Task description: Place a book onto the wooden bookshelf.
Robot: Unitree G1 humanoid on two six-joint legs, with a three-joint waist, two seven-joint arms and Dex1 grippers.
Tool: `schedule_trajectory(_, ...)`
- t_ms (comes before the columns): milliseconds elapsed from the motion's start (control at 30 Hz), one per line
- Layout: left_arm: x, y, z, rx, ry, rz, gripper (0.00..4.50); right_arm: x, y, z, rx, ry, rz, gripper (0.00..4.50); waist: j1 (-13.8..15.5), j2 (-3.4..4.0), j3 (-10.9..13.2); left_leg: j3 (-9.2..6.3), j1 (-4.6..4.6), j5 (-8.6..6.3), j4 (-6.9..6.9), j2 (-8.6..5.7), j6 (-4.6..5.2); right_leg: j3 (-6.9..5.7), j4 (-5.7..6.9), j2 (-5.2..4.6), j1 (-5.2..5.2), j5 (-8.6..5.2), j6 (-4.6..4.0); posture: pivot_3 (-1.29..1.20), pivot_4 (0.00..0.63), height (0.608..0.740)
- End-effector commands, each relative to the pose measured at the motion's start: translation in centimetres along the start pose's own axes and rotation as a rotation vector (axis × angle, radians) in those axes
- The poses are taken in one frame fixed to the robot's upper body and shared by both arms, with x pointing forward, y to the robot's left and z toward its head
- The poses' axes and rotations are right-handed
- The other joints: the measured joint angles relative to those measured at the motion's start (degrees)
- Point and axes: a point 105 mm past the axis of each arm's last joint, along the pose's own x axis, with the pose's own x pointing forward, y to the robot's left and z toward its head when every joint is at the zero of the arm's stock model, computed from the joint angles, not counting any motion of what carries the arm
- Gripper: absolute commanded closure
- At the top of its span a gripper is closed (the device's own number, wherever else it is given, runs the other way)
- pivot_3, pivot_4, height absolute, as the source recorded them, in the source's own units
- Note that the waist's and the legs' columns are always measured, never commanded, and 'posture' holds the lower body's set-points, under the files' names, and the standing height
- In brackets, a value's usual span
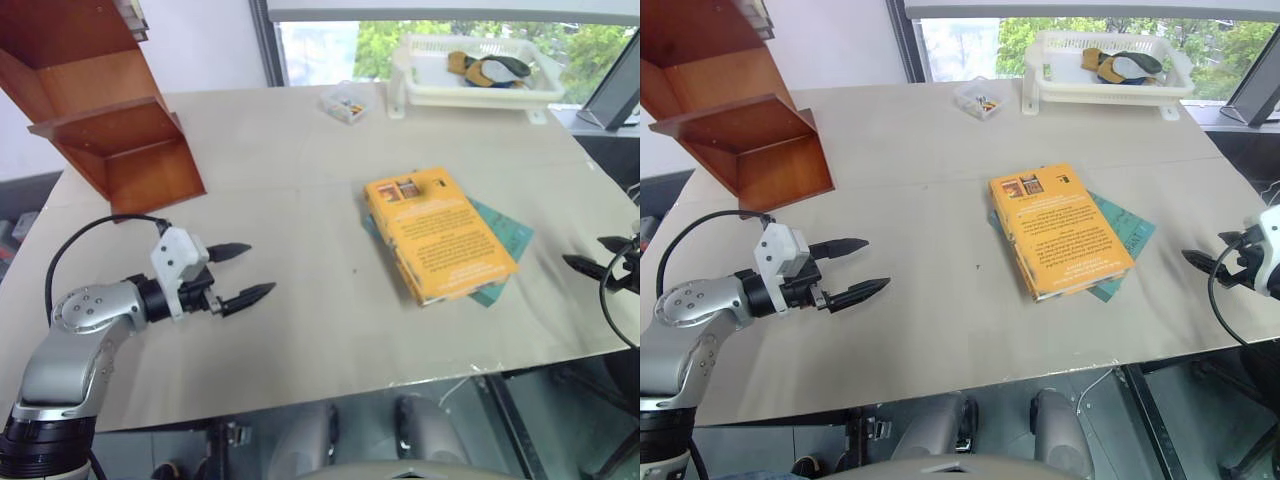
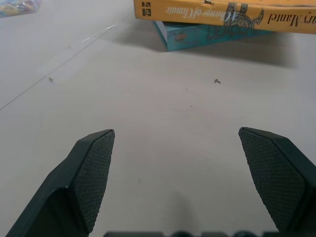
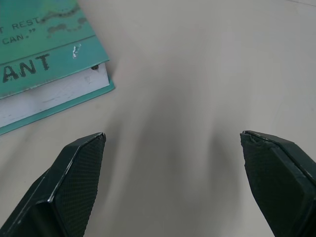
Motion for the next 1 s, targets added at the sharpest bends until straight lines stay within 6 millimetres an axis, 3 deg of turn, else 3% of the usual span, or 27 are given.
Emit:
schedule_trajectory(33, -0.5, -0.3, 1.3, 0.031, -0.031, 0.008, 0.08, -0.4, 0.0, 1.3, -0.028, -0.035, 0.036, 0.00, 0.0, 0.00, 0.0, 0.00, 0.01, 0.00, -0.01, 0.00, 0.00, 0.00, 0.00, 0.00, 0.00, 0.00, 0.00, 0.00, 0.150, 0.740)
schedule_trajectory(133, -0.5, -1.0, 1.4, 0.018, -0.040, -0.006, 0.08, -0.2, 0.1, 1.3, -0.045, -0.037, 0.048, 0.00, 0.0, 0.00, 0.0, 0.05, 0.04, 0.00, -0.04, 0.01, 0.00, 0.05, 0.00, -0.01, 0.00, 0.00, 0.00, 0.00, 0.150, 0.740)
schedule_trajectory(800, -0.1, -0.7, 1.5, 0.029, -0.044, -0.027, 0.08, 0.8, 0.3, 1.6, -0.064, -0.061, 0.034, 0.00, -0.1, 0.00, 0.0, 0.43, 0.33, 0.00, -0.23, 0.04, 0.00, 0.38, 0.02, 0.03, 0.03, -0.12, -0.20, 0.00, 0.150, 0.740)
schedule_trajectory(1000, 0.0, -0.6, 1.4, 0.031, -0.047, -0.034, 0.08, 2.2, -0.1, 2.1, -0.088, -0.077, -0.018, 0.00, -0.2, -0.01, 0.0, 0.50, 0.36, 0.00, -0.24, 0.04, 0.00, 0.43, 0.02, 0.04, 0.03, -0.12, -0.20, 0.00, 0.150, 0.740)
